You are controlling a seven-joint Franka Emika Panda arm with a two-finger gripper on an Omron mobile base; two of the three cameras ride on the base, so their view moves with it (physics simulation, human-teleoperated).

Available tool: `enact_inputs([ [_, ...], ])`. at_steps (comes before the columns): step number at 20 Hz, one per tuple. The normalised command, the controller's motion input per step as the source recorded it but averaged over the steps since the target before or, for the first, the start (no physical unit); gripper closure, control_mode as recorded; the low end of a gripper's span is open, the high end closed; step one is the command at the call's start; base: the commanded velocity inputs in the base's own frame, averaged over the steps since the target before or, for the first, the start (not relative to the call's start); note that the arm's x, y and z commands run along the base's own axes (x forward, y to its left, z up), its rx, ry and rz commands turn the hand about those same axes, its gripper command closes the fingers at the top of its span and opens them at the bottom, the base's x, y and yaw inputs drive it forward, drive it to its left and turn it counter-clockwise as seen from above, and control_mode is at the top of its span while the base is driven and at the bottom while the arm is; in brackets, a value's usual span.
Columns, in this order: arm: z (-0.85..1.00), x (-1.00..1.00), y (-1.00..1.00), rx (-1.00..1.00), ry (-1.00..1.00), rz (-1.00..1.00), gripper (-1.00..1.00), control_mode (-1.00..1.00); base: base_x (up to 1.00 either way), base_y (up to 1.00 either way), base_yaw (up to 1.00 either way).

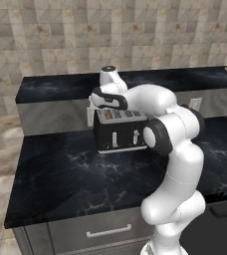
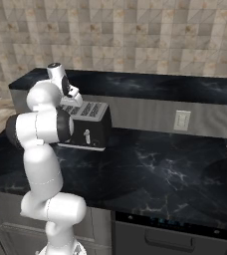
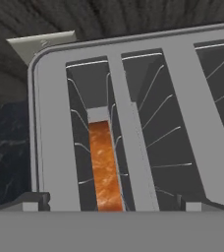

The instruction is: Start the toaster. Once the lever pops up, take the bread to the plate on the dining counter.

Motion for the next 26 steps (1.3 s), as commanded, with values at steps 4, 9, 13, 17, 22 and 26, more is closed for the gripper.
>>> enact_inputs([
  [4, -0.03, 0.03, 0.0, 0.0, 0.0, 0.0, -1.0, -1.0, 0.0, 0.0, 0.0],
  [9, -0.02, 0.0, 0.01, 0.0, 0.0, 0.0, -1.0, -1.0, 0.0, 0.0, 0.0],
  [13, -0.01, 0.0, 0.01, 0.0, 0.0, 0.0, -1.0, -1.0, 0.0, 0.0, 0.0],
  [17, -0.01, 0.0, 0.0, 0.0, 0.0, 0.0, -1.0, -1.0, 0.0, 0.0, 0.0],
  [22, 0.0, 0.0, 0.0, 0.0, 0.0, 0.0, -1.0, -1.0, 0.0, 0.0, 0.0],
  [26, 0.0, 0.0, 0.0, 0.0, 0.0, 0.0, -1.0, -1.0, 0.0, 0.0, 0.0],
])
